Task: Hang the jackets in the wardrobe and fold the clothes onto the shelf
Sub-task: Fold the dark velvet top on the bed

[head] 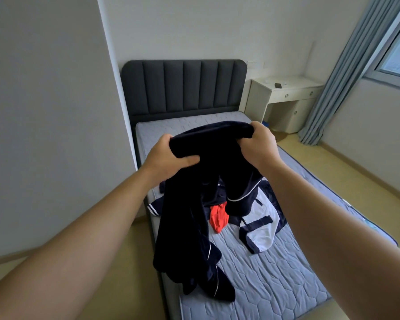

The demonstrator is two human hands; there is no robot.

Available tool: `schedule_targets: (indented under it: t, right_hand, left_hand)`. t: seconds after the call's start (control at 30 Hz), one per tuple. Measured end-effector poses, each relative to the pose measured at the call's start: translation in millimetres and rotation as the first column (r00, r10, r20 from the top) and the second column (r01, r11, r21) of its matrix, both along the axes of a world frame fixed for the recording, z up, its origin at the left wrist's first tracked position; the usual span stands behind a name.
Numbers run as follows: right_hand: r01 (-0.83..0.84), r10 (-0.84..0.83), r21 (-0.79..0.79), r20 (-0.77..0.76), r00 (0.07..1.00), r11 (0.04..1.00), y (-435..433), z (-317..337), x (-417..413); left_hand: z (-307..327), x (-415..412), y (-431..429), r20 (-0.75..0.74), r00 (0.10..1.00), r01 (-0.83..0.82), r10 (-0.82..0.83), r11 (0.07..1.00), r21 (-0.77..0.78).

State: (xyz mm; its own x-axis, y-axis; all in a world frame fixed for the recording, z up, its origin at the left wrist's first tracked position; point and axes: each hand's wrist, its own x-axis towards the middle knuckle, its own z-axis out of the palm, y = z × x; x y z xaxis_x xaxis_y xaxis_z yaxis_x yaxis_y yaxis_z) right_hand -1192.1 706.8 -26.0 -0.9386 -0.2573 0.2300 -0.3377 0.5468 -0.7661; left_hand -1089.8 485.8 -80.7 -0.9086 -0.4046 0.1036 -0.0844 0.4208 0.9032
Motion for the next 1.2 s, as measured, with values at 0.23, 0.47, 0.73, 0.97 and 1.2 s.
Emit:
schedule_targets:
  t: [0.23, 0.47, 0.73, 0.97, 1.2]
  right_hand:
    - [-0.608, 0.609, -0.243, 0.601, 0.517, 0.756, -8.9, 21.9, 23.2]
    - [-0.639, 0.389, 0.358, 0.564, 0.729, 0.681, -18.0, -31.9, 21.7]
    - [-0.589, 0.454, 0.151, 0.498, 0.739, 0.794, -34.1, -91.2, 32.5]
    - [-0.336, 0.449, -0.315, 0.426, 0.786, 0.888, -39.8, -68.9, 17.9]
    - [-0.489, 0.686, -0.49, 0.412, 0.599, 0.722, -51.4, -25.8, 24.0]
  left_hand:
    - [-7.2, 5.2, -9.0, 0.089, 0.991, -0.13, 0.097, 0.821, 0.556]
    - [5.6, 28.1, -21.1, -0.012, 0.968, 0.152, -0.252, 0.545, 0.825]
    - [32.0, 38.9, -30.2, -0.211, 0.888, 0.441, -0.408, 0.63, 0.639]
    - [31.3, 46.8, -63.8, 0.209, 0.937, 0.131, -0.279, 0.838, 0.53]
    - [10.1, 30.5, -40.5, 0.641, 0.648, 0.081, -0.411, 0.874, 0.479]
